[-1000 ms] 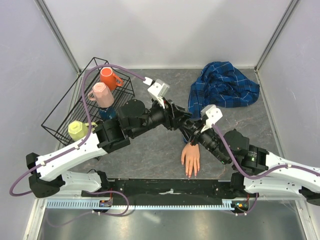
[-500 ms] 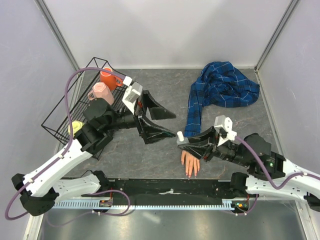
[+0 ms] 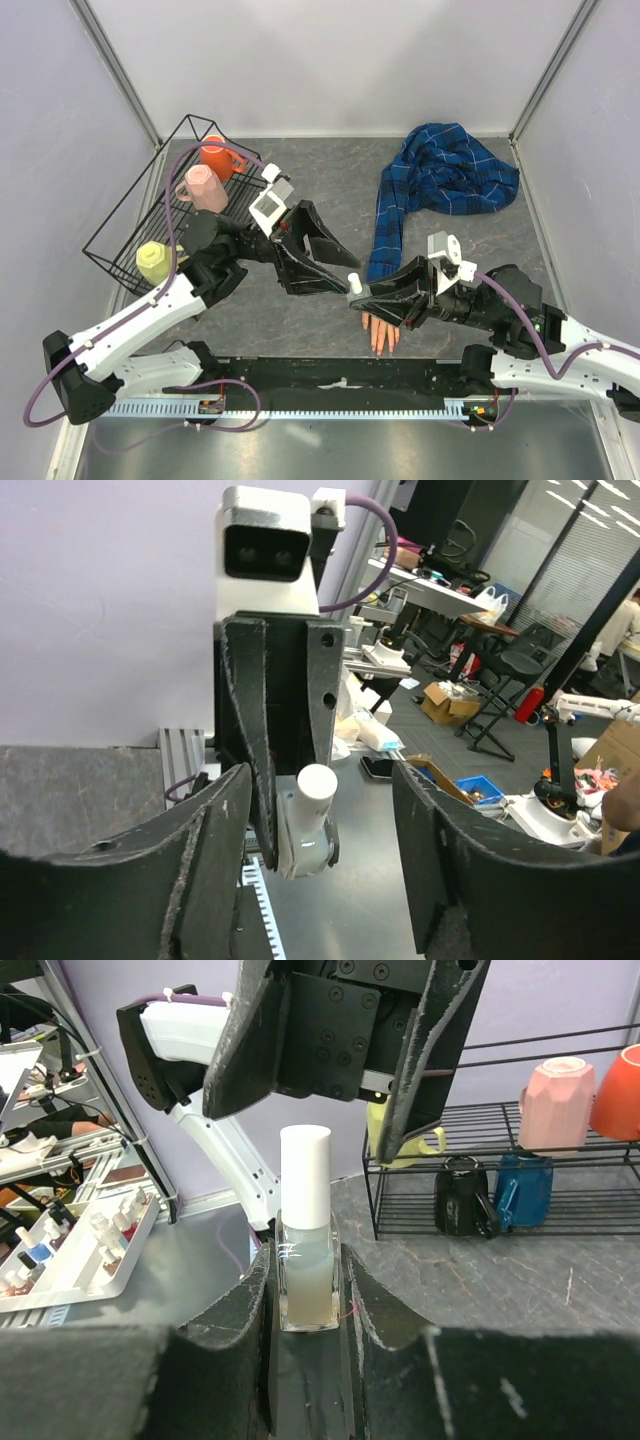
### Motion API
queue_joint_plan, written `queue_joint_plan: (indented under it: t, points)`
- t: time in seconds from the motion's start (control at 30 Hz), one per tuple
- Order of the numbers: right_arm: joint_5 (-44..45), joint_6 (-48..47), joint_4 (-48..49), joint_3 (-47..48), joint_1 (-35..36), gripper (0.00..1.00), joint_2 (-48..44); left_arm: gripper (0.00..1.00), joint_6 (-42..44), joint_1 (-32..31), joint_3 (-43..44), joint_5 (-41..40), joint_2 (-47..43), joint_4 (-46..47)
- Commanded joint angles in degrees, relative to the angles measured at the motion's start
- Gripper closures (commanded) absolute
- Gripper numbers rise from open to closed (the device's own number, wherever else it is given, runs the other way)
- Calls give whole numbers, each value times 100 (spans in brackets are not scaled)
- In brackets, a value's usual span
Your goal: Paint the nails
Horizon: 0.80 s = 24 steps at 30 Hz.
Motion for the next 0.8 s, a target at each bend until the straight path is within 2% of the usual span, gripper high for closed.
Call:
queue_joint_plan:
  t: [0.0,0.2,0.3,0.33,0.37,0.4,0.5,0.53,0.6,0.63,0.7,0.73,0.77]
  points:
    - [-207,81,547,266,-14,100,97,42,-352,-23,97,337,134,531]
    - [-172,2,609,328,-14,100,185,55,-220,-23,150,425,73,382]
    - [-23,-16,574,345,-14,100,185,73,52,-23,238,337,-50,31]
    - [90,-25,548,363,-14,100,185,91,288,-23,264,154,-138,-310]
    - [431,-68,399,389,-14,100,220,98,473,-31,343,-30,-191,-557]
    - [669,-103,302,476,-23,100,298,98,692,-75,396,-293,-287,-907]
    - [1882,-323,-93,704,-14,100,692,98,1711,-390,729,-1873,-481,-2243]
    - [2154,-558,-129,767,-14,100,825,98,2044,-470,834,-2852,-464,-2499]
    - [3022,-779,-199,1012,-14,100,1350,98,2310,-716,1326,-3912,-219,-3482]
    - [3340,-1015,-200,1100,-5,100,1537,98,2338,-769,1832,-4883,-52,-3895]
    - [4202,-1263,-86,1277,-5,100,2029,98,2216,-910,2345,-5854,484,-4941]
    - [4405,-1307,71,1312,-14,100,2161,98,2163,-928,2678,-6503,625,-5136]
    - [4564,-1656,116,1321,-14,100,2363,98,2127,-945,2759,-6701,818,-5277]
